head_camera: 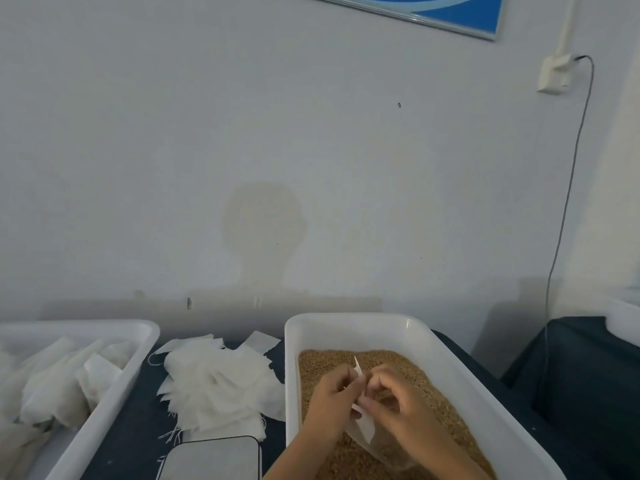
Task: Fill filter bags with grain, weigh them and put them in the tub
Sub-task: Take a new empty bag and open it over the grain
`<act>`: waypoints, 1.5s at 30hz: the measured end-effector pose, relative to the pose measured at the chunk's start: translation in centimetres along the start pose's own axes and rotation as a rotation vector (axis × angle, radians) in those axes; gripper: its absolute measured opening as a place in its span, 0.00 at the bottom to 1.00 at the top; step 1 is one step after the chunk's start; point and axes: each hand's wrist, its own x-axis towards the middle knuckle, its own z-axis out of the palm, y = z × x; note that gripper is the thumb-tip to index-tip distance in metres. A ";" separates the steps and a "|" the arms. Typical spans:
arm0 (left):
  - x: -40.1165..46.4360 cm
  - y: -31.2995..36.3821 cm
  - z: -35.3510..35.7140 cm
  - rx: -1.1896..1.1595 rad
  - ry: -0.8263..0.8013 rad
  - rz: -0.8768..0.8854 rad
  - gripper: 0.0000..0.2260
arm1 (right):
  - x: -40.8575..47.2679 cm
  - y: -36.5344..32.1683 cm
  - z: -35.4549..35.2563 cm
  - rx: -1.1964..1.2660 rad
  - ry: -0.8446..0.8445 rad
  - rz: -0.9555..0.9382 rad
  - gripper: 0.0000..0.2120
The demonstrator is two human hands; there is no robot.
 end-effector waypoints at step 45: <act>-2.1 1.7 0.6 0.970 0.250 0.488 0.04 | -0.4 1.8 -2.9 -0.485 -0.039 0.491 0.12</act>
